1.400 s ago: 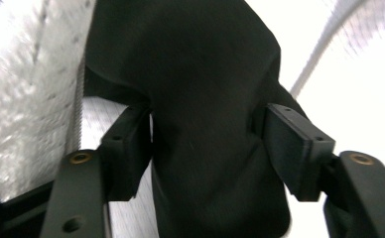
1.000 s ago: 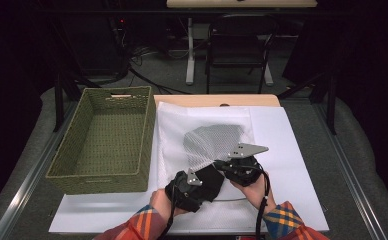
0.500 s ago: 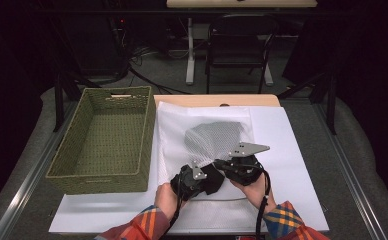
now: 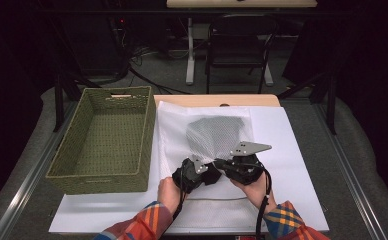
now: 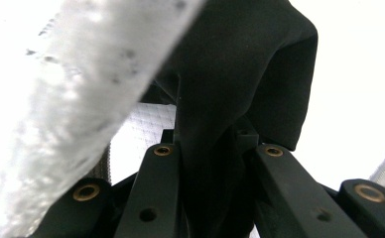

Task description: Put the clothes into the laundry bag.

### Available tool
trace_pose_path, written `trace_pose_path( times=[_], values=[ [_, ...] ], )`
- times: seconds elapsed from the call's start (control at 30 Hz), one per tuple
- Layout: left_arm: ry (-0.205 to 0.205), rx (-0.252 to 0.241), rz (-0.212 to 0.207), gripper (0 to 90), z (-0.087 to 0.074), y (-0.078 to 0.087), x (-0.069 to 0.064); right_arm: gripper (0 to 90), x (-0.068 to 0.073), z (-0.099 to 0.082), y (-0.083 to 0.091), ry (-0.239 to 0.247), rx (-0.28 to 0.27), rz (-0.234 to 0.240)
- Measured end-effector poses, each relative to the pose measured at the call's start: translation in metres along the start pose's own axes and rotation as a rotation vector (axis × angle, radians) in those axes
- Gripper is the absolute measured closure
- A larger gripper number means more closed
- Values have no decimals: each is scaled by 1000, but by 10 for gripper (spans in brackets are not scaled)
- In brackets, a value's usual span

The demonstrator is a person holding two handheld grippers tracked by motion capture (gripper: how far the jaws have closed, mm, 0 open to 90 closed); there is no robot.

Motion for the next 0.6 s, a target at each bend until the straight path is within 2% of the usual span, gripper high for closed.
trace_pose_path(
  times=[0.17, 0.37, 0.4, 0.6],
  values=[
    [40, -27, -24, 796, 1, 1, 5, 895, 1, 0, 0, 1, -1, 0],
    [71, -54, -13, 796, 4, 0, 10, 895, 2, 1, 0, 2, -4, 5],
    [77, -55, -21, 796, 4, 0, 10, 894, 2, 1, 0, 1, -3, 6],
    [98, -70, -2, 797, 6, 0, 14, 895, 2, 1, 0, 0, -5, 9]
  ],
)
Point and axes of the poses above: each handheld gripper's, and its own axes: y roughly backward along the jaws, z roughly out of its top, x roughly to its left, the point moved 3 cm from there along -y, roughly forward along the jaws, and after that the axes turned 11 degrees about x, right-handed, at the moved point
